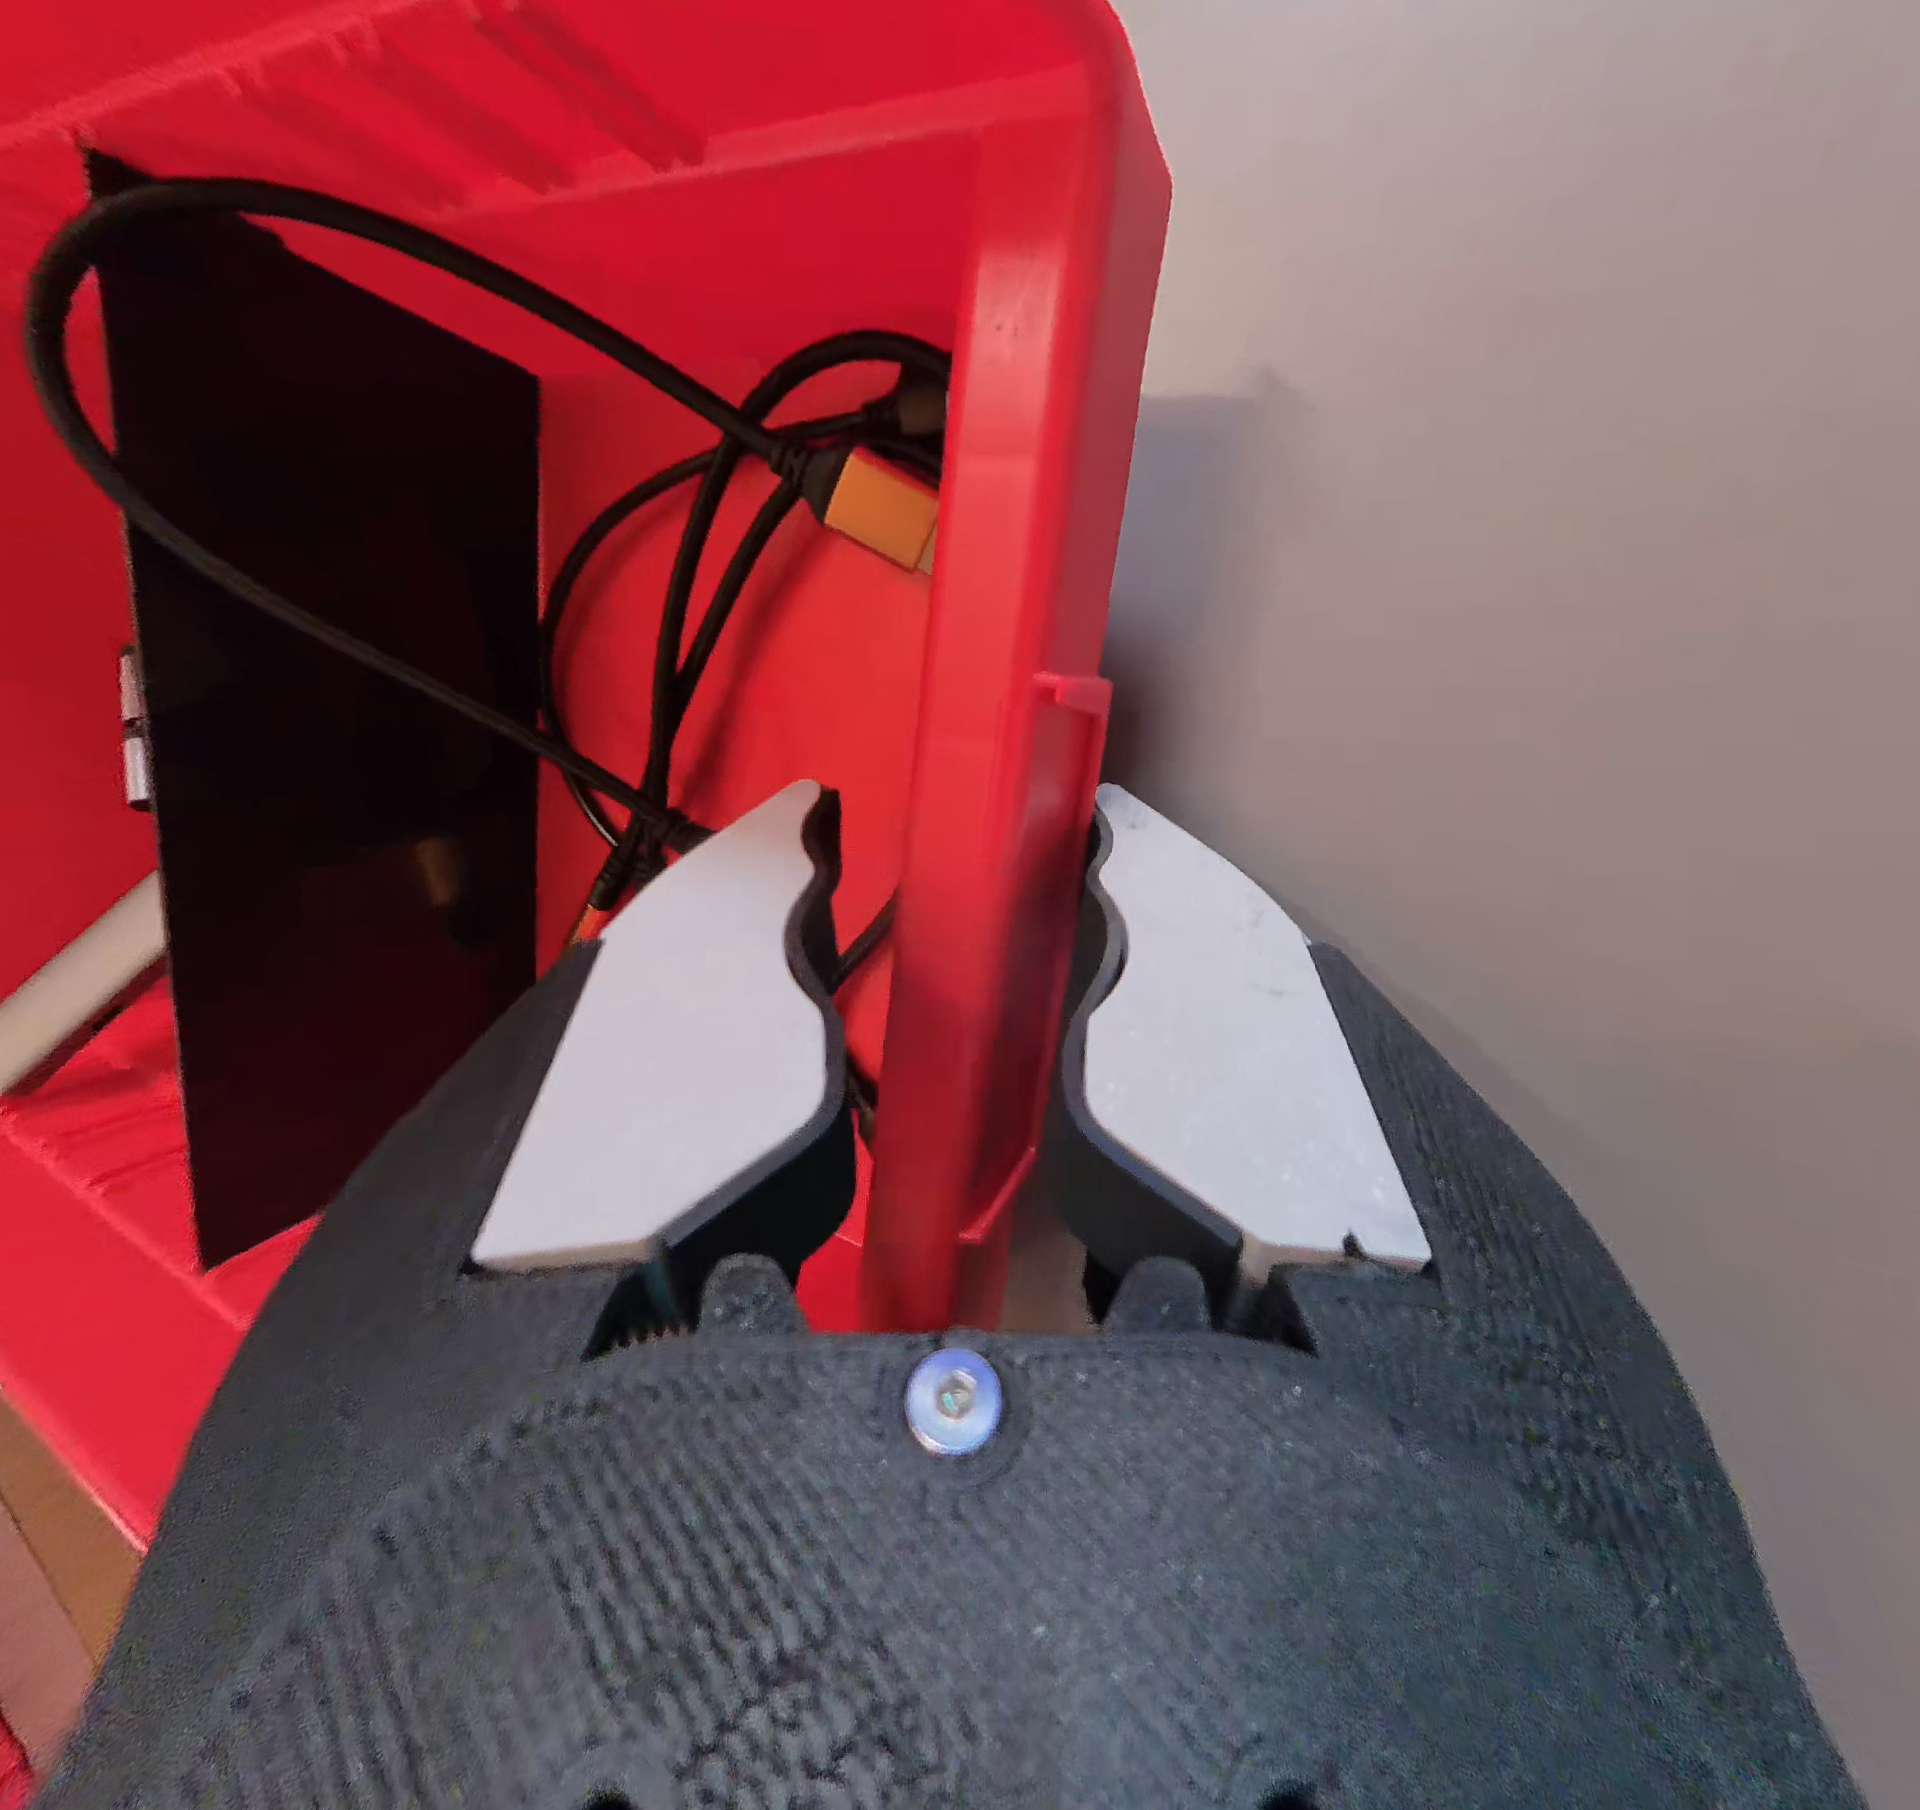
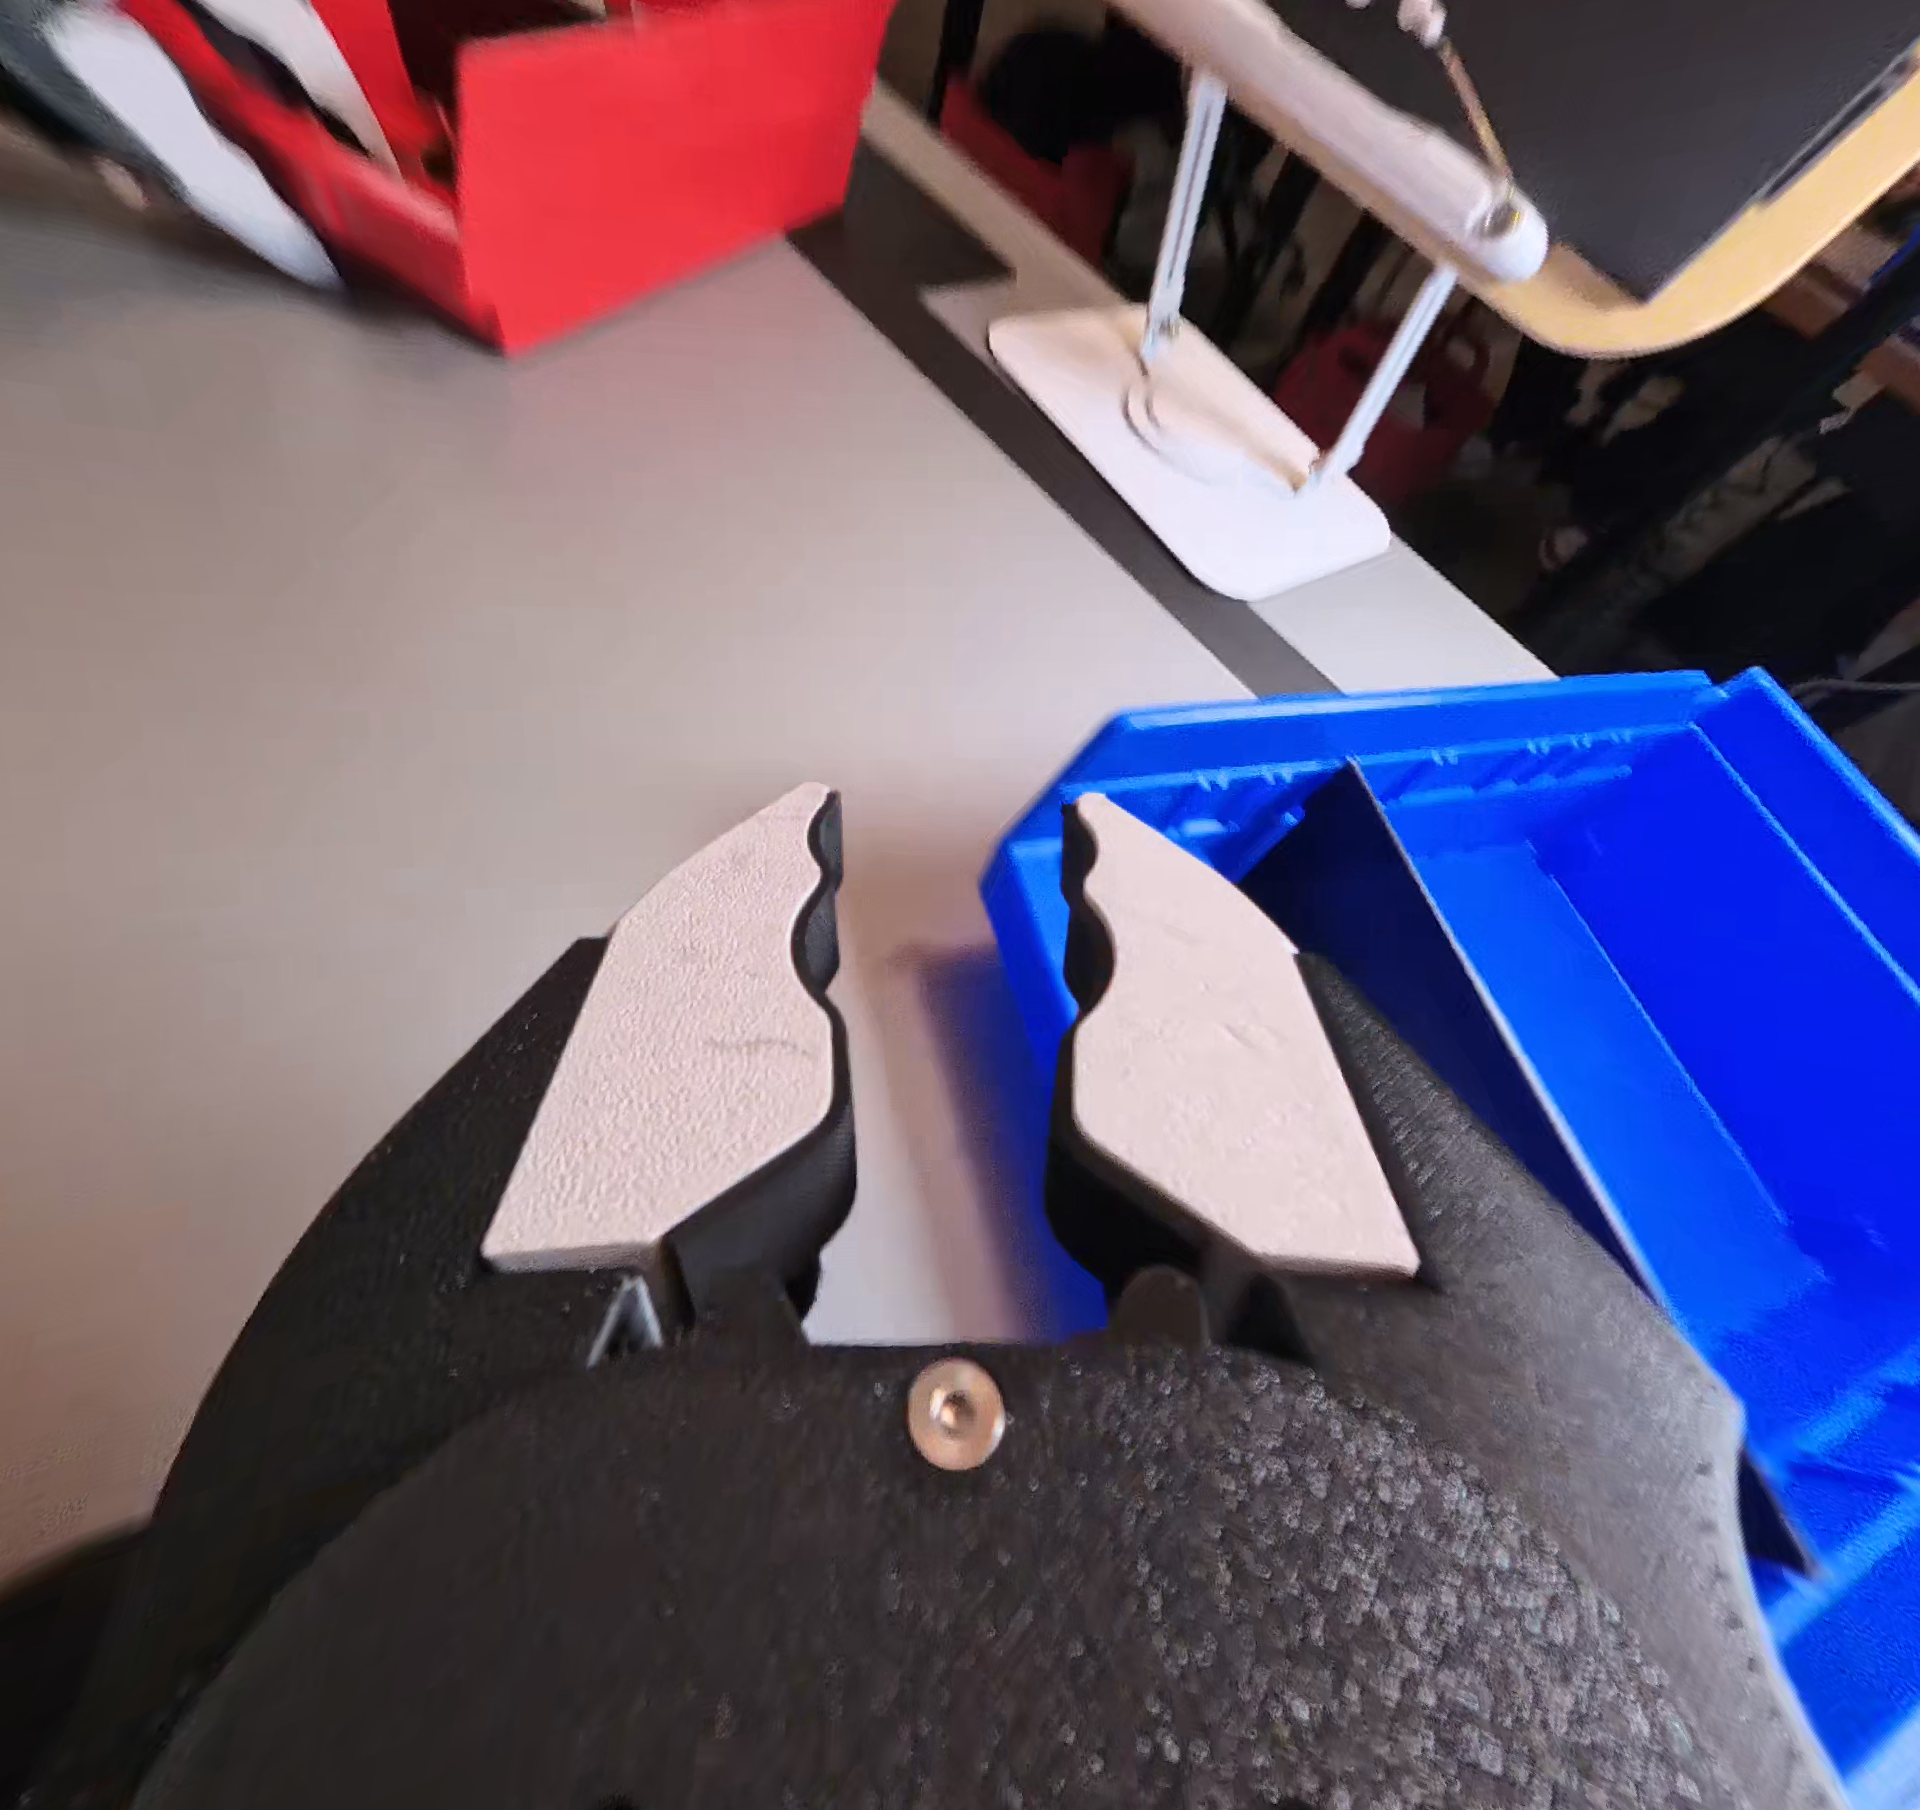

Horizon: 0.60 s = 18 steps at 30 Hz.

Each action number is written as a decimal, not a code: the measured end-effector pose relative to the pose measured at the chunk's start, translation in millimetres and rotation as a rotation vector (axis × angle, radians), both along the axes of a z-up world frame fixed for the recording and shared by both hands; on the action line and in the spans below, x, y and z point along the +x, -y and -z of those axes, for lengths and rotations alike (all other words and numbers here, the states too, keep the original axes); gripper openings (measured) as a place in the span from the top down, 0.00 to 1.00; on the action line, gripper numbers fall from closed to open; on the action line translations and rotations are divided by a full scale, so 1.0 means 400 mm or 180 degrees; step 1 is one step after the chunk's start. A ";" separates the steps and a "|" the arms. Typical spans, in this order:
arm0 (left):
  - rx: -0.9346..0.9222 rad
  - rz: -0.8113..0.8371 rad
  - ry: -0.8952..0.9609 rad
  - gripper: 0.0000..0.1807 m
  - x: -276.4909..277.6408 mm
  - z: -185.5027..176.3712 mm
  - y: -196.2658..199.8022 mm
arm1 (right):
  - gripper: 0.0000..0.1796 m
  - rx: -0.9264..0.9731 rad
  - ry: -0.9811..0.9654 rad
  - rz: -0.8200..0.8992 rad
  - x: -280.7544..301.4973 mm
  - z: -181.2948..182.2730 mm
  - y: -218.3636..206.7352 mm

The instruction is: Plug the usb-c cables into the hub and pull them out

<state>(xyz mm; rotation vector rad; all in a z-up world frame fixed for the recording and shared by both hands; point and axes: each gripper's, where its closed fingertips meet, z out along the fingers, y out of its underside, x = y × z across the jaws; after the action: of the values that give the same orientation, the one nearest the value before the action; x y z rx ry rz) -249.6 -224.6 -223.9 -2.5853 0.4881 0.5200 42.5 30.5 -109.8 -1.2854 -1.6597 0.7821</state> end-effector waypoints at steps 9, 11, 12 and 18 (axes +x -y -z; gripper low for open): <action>0.0065 -0.0079 0.0102 0.77 -0.012 -0.015 0.000 | 0.78 -0.0485 -0.0641 -0.0149 -0.069 0.063 0.136; 0.0070 -0.0125 0.0116 0.78 -0.020 -0.014 0.001 | 0.78 -0.0491 -0.0635 -0.0240 -0.069 0.068 0.152; 0.0086 -0.0123 0.0133 0.78 -0.019 -0.017 0.000 | 0.78 -0.0478 -0.0671 -0.0259 -0.066 0.064 0.155; 0.0880 -0.0178 0.0440 0.79 -0.030 -0.221 -0.047 | 0.78 -0.0626 -0.0797 -0.0311 -0.056 0.059 0.159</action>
<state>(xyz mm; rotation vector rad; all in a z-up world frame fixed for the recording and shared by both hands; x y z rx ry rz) -261.7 -205.8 -135.7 -2.3539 0.2762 0.3933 20.2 -33.1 -133.4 -1.1896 -1.4802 1.1408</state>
